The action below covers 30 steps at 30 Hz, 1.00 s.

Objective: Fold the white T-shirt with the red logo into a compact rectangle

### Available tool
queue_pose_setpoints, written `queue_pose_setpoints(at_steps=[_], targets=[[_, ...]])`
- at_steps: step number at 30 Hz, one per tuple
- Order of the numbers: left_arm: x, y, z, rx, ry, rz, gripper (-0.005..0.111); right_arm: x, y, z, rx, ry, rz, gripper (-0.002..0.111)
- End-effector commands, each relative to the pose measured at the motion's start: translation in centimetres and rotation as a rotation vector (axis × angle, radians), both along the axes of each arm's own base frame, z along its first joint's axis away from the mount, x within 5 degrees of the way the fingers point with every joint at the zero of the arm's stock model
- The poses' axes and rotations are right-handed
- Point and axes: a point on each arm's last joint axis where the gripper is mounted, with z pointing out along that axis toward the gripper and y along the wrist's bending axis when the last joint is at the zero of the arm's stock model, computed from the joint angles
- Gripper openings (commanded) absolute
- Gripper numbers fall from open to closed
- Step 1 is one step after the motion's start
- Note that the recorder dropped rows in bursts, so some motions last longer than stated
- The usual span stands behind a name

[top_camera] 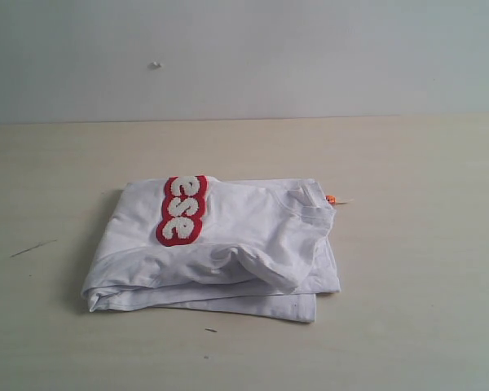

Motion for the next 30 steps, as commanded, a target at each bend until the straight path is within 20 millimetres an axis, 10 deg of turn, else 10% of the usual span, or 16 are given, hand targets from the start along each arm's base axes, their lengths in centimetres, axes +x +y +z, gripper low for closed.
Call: queue_pose_setpoints(at_steps=[1,12,30], targets=[[0.0,0.0,0.0,-0.016,-0.013,0.003,0.0,-0.6,-0.2,-1.0,0.007,-0.086,-0.059,0.0],[0.0,0.0,0.0,-0.016,-0.011,0.003,0.0,-0.2,-0.6,-5.7,0.18,0.086,-0.144,0.0],[0.0,0.0,0.0,-0.016,-0.009,0.004,0.0,-0.1,-0.8,-6.0,0.081,0.108,-0.137,0.0]])
